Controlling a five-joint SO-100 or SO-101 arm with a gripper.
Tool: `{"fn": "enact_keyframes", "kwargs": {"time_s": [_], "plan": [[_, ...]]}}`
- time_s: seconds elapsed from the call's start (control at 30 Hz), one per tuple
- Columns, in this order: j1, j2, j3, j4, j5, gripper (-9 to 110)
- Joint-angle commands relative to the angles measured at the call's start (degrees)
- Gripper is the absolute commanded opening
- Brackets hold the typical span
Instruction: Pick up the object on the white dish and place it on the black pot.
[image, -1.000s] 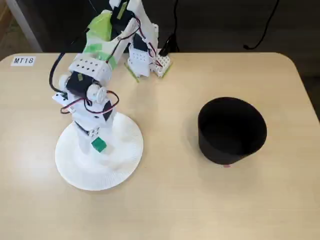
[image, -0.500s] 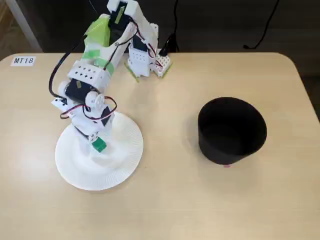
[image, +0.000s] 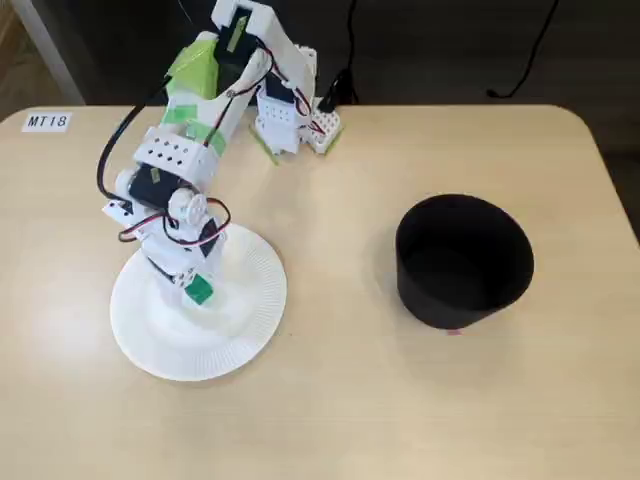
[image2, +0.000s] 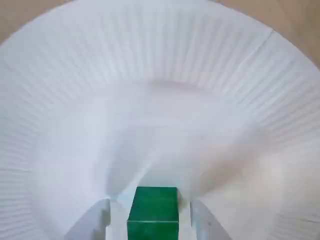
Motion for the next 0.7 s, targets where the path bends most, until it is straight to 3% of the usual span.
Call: {"fn": "enact_keyframes", "kwargs": {"time_s": [0.0, 0.23, 0.67], "plan": [[-0.5, 0.5, -2.4, -0.8, -0.4, 15], [-1.0, -0.1, -3.6, -1.6, -0.2, 2], [-3.0, 2.9, -12.9, 5.7, -1.2, 0]]}}
